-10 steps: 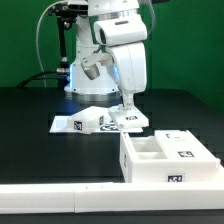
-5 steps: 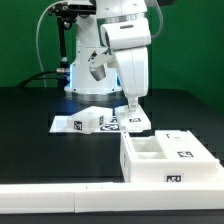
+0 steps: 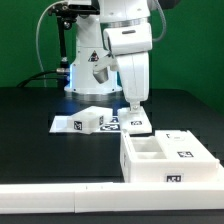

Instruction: Assemble cabinet

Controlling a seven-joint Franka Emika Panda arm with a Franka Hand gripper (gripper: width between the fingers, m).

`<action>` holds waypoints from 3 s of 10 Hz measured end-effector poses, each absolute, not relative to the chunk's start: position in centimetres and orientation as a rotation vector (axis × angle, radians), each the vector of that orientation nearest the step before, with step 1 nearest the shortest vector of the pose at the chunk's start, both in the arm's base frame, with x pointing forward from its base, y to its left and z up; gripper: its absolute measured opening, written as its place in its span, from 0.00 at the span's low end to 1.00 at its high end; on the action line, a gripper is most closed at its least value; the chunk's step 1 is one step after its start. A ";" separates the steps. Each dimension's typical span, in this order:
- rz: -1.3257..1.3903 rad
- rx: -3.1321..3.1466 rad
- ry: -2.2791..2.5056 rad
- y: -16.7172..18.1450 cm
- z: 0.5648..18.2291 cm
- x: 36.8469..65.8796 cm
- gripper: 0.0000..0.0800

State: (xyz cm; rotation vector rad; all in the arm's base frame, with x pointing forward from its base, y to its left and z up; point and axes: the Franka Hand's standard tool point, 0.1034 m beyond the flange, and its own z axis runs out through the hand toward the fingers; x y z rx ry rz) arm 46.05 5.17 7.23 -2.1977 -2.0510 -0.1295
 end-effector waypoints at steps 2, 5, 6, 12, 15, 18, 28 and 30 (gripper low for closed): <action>-0.132 -2.211 -2.046 5.4 7.5 46.6 0.08; -0.133 -2.226 -2.018 5.6 7.1 46.9 0.08; -0.135 -2.229 -2.016 5.5 7.1 47.1 0.08; -0.153 -2.117 -2.126 5.1 6.6 48.1 0.08; -0.154 -2.139 -2.107 4.9 6.6 48.3 0.08; -0.178 -2.127 -2.134 5.2 6.9 50.0 0.08; -0.167 -2.111 -2.111 5.5 7.0 55.3 0.08; -0.181 -2.131 -2.093 5.6 6.9 57.1 0.08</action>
Offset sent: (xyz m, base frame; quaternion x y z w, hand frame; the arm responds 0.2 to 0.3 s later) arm 0.0094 0.0076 -0.0036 -0.0018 0.0036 0.0047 1.0000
